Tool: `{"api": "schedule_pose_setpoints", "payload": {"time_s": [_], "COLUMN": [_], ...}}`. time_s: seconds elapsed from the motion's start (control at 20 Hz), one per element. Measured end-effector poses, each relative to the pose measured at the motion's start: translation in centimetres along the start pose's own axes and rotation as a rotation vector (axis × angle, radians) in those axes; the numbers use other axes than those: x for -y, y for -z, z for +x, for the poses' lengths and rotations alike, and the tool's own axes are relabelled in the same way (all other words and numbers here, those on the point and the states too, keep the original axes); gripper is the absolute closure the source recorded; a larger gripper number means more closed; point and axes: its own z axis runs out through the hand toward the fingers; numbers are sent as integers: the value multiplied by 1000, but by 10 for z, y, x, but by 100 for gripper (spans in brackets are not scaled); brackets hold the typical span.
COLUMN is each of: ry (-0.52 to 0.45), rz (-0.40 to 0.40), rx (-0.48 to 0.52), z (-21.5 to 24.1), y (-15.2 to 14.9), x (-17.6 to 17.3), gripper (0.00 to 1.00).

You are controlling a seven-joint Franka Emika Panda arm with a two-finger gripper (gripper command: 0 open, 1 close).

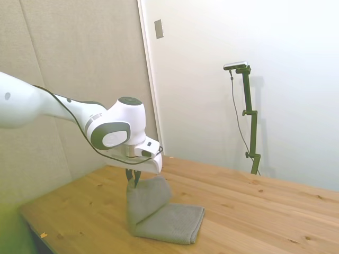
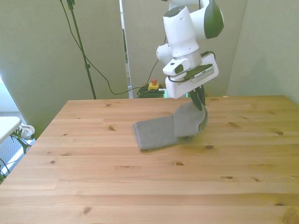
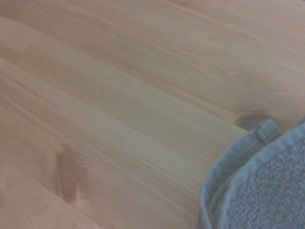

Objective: Unfold the towel

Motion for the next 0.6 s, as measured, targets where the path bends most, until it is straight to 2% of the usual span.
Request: {"api": "schedule_pose_setpoints", "payload": {"time_s": [0.35, 0.55, 0.6], "ry": [116, 126, 119], "rz": [-21, -43, -41], "rx": [23, 0, -5], "z": [-16, -10, -6], "y": [-22, -35, -39], "x": [47, 76, 84], "gripper": [100, 100, 0]}}
